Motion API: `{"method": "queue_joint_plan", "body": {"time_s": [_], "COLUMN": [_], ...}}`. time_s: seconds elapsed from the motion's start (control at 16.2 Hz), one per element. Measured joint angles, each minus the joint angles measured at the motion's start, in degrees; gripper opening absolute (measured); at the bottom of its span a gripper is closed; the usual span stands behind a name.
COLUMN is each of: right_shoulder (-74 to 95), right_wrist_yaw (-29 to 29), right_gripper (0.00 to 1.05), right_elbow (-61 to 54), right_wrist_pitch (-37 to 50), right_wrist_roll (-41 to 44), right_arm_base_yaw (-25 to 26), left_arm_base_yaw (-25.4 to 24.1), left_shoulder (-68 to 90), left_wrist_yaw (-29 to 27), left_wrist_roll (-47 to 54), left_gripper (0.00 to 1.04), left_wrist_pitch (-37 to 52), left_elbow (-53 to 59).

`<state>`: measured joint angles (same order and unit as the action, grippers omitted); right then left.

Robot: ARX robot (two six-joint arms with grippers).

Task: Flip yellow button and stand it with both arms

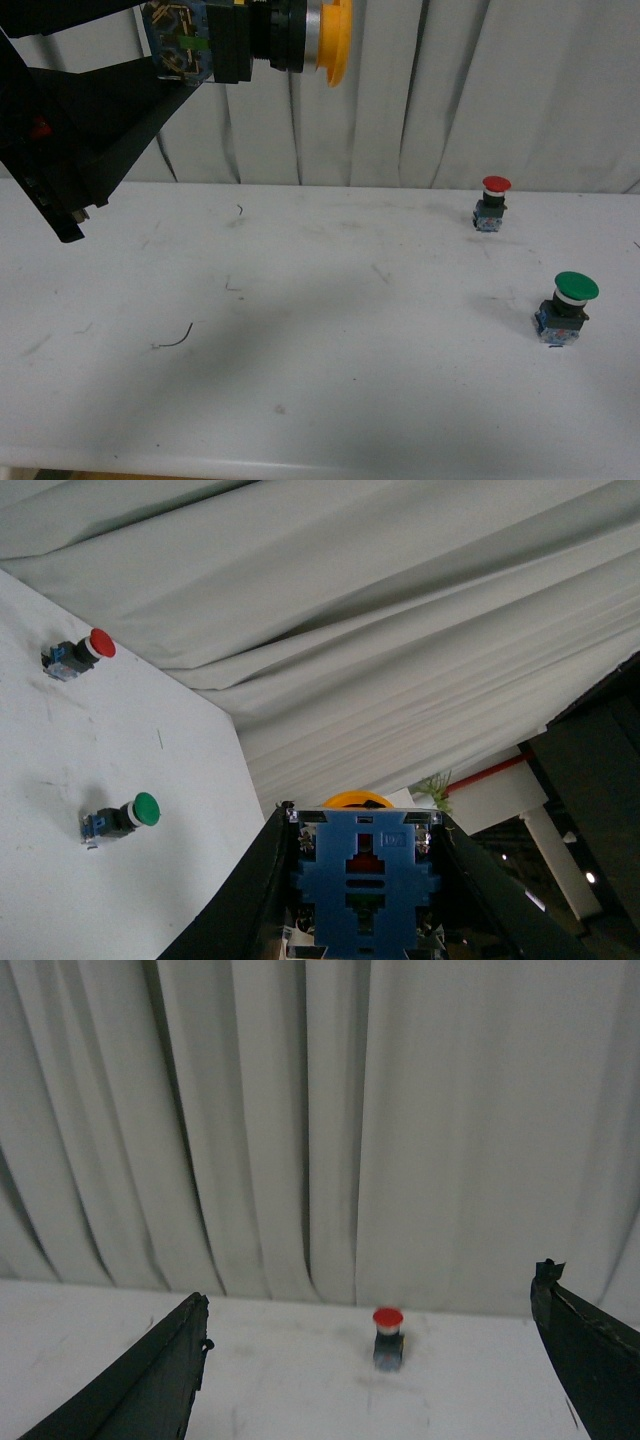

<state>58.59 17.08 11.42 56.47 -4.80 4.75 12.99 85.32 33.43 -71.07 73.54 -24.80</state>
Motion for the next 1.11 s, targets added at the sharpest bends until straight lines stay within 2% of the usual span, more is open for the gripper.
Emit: {"method": "queue_joint_plan", "body": {"time_s": [0.06,0.12,0.25,0.31,0.37,0.43,0.55,0.62,0.68,0.8,0.92,1.11], "right_shoulder": [12.0,21.1,37.4,40.1,39.5,36.4,31.6,30.9,31.4,34.3,36.4,39.6], "right_wrist_yaw": [-1.8,-3.4,-6.5,-6.6,-4.9,-0.3,10.6,16.3,19.7,22.9,23.8,23.1], "right_gripper": [0.98,0.98,0.98,0.98,0.98,0.98,0.98,0.98,0.98,0.98,0.98,0.98], "right_elbow": [7.0,13.0,24.0,27.2,28.1,28.2,25.2,22.5,20.7,18.5,18.4,22.2], "right_wrist_pitch": [7.3,8.6,3.5,1.8,3.1,4.7,14.0,17.7,17.6,17.1,17.1,17.0], "right_wrist_roll": [0.1,0.6,2.6,2.7,1.3,-2.6,-14.5,-23.8,-32.0,-49.8,-61.9,-71.8], "right_arm_base_yaw": [-1.2,-2.1,-3.3,-3.7,-4.6,-6.4,-10.1,-12.0,-13.2,-15.9,-18.0,-19.6], "left_arm_base_yaw": [0.3,0.5,0.5,0.5,0.5,0.2,0.0,-0.1,-0.1,-0.1,0.0,0.2], "left_shoulder": [-0.6,-1.3,-1.9,-1.9,-1.9,-1.9,-1.5,-1.3,-1.3,-1.3,-1.3,-1.3], "left_wrist_yaw": [-0.3,-0.5,-0.5,-0.4,-0.4,-0.4,-0.2,-0.2,0.2,0.2,0.2,0.2], "left_wrist_roll": [0.5,0.7,1.0,1.0,1.0,1.0,1.0,1.0,1.0,1.0,1.0,1.2], "left_gripper": [0.35,0.35,0.35,0.35,0.35,0.35,0.35,0.35,0.35,0.35,0.35,0.35], "left_wrist_pitch": [0.0,0.0,0.1,0.0,0.0,0.0,0.0,-0.1,0.1,0.0,0.0,0.0], "left_elbow": [0.0,0.0,0.0,0.0,0.0,0.0,0.0,0.0,0.0,0.0,0.0,0.0]}}
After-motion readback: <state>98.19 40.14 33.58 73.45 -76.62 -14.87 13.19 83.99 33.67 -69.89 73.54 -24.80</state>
